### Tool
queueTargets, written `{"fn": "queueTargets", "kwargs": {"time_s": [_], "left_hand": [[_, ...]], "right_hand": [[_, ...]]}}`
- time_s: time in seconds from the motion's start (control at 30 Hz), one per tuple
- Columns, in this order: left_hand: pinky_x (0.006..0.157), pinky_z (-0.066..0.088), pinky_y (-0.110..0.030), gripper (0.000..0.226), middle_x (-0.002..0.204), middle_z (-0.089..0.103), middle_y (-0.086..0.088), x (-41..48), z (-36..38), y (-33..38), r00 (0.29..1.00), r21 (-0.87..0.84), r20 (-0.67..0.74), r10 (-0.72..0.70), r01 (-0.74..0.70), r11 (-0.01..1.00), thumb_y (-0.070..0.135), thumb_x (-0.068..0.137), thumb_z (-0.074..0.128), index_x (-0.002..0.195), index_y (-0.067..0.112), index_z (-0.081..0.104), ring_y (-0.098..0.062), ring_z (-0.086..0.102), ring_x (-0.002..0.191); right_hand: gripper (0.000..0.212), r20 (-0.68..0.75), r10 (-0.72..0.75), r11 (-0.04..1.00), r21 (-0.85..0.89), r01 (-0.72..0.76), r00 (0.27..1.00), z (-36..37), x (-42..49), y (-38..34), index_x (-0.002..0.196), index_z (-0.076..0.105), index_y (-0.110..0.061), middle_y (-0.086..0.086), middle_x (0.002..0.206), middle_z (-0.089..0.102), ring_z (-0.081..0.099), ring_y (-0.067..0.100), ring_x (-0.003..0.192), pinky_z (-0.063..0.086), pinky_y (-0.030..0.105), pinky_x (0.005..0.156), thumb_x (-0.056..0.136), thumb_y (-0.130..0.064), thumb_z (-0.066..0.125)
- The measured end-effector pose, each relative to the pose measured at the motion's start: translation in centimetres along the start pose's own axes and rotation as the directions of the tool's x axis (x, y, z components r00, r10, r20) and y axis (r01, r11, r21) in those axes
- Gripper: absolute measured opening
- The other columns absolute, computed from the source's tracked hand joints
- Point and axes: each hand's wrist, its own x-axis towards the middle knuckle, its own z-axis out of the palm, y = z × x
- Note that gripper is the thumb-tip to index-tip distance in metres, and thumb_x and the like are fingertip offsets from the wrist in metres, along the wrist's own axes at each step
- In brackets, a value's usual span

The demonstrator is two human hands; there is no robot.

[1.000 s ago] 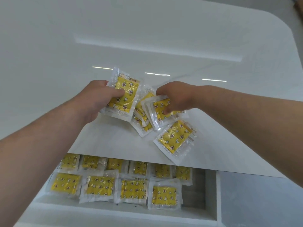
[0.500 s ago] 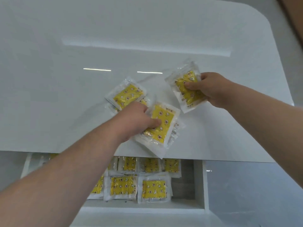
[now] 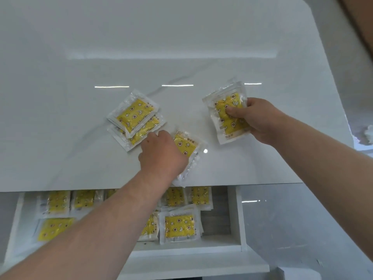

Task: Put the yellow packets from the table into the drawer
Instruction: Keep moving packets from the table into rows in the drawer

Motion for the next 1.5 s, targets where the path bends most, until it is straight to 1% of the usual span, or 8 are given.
{"fn": "queueTargets", "kwargs": {"time_s": [0.1,0.23,0.6,0.8,1.03,1.23,1.37,1.5], "left_hand": [[0.074,0.040,-0.031,0.060,0.121,0.048,-0.015,0.5,0.2,0.2,0.998,-0.088,0.020,-0.055,0.057,0.995,0.018,0.073,0.070,0.123,0.006,0.040,-0.031,0.050,0.109],[0.050,0.033,-0.026,0.030,0.082,0.057,-0.002,0.9,-0.4,0.1,0.995,-0.142,0.101,-0.017,0.031,0.989,0.020,0.071,0.074,0.088,0.013,0.050,-0.015,0.050,0.065],[0.061,0.040,-0.029,0.022,0.091,0.052,-0.001,1.5,-2.4,-3.5,0.942,-0.418,0.313,0.122,0.022,0.908,0.017,0.081,0.070,0.086,0.017,0.048,-0.015,0.051,0.078],[0.083,0.056,-0.045,0.030,0.096,0.073,-0.007,-0.2,-4.7,-8.7,0.890,-0.505,0.387,0.243,-0.016,0.863,0.008,0.075,0.078,0.101,0.010,0.064,-0.024,0.071,0.087],[0.069,0.056,-0.030,0.021,0.084,0.073,-0.001,-4.2,-7.4,-15.9,0.830,-0.389,0.469,0.302,-0.113,0.914,0.008,0.073,0.079,0.089,0.018,0.069,-0.015,0.071,0.074],[0.075,0.057,-0.031,0.014,0.083,0.073,0.005,-5.9,-6.0,-20.3,0.801,-0.221,0.553,0.232,-0.127,0.967,0.015,0.077,0.076,0.084,0.022,0.067,-0.009,0.070,0.076],[0.080,0.054,-0.039,0.028,0.097,0.066,0.000,-5.7,-1.9,-22.3,0.841,-0.192,0.533,0.091,0.016,0.981,0.022,0.075,0.075,0.098,0.018,0.060,-0.017,0.064,0.087],[0.080,0.054,-0.039,0.028,0.099,0.067,-0.005,-5.4,2.4,-23.6,0.862,-0.355,0.503,-0.062,0.272,0.895,0.018,0.075,0.072,0.101,0.016,0.061,-0.023,0.065,0.087]], "right_hand": [[0.031,-0.011,0.028,0.998,0.048,-0.028,1.000,0.0,-0.7,1.0,0.109,0.066,-0.005,0.010,0.099,0.075,0.073,0.025,0.088,0.058,0.042,0.081,0.081,-0.013,0.075],[0.029,-0.012,0.058,0.995,0.086,-0.057,0.998,0.2,-1.4,1.9,0.109,0.066,-0.006,0.010,0.099,0.075,0.073,0.025,0.088,0.059,0.040,0.078,0.082,-0.013,0.074],[0.016,-0.122,0.152,0.988,0.025,-0.150,0.981,1.9,-2.5,2.4,0.090,0.061,-0.011,0.020,0.112,0.067,0.067,0.035,0.101,0.054,0.046,0.090,0.081,0.001,0.056],[0.029,0.056,0.103,0.994,-0.044,-0.101,0.993,3.2,-6.1,3.7,0.115,0.062,-0.002,0.012,0.107,0.072,0.070,0.029,0.097,0.053,0.045,0.091,0.086,0.002,0.062],[0.022,0.200,0.111,0.978,-0.195,-0.072,0.973,7.2,-12.0,5.8,0.104,0.068,-0.004,0.012,0.102,0.074,0.072,0.027,0.092,0.056,0.041,0.084,0.084,0.002,0.065],[0.020,0.287,0.191,0.894,-0.445,-0.046,0.939,10.5,-14.4,8.5,0.102,0.069,-0.008,0.009,0.098,0.075,0.072,0.025,0.091,0.056,0.041,0.088,0.085,0.001,0.063],[0.018,0.268,0.302,0.826,-0.552,-0.111,0.915,12.4,-14.1,11.9,0.102,0.067,-0.012,0.006,0.098,0.074,0.071,0.023,0.090,0.056,0.045,0.089,0.084,-0.008,0.065],[0.024,0.166,0.424,0.847,-0.422,-0.324,0.890,14.2,-13.2,15.1,0.109,0.064,-0.011,0.007,0.098,0.072,0.071,0.023,0.087,0.059,0.041,0.078,0.085,-0.006,0.067]]}}
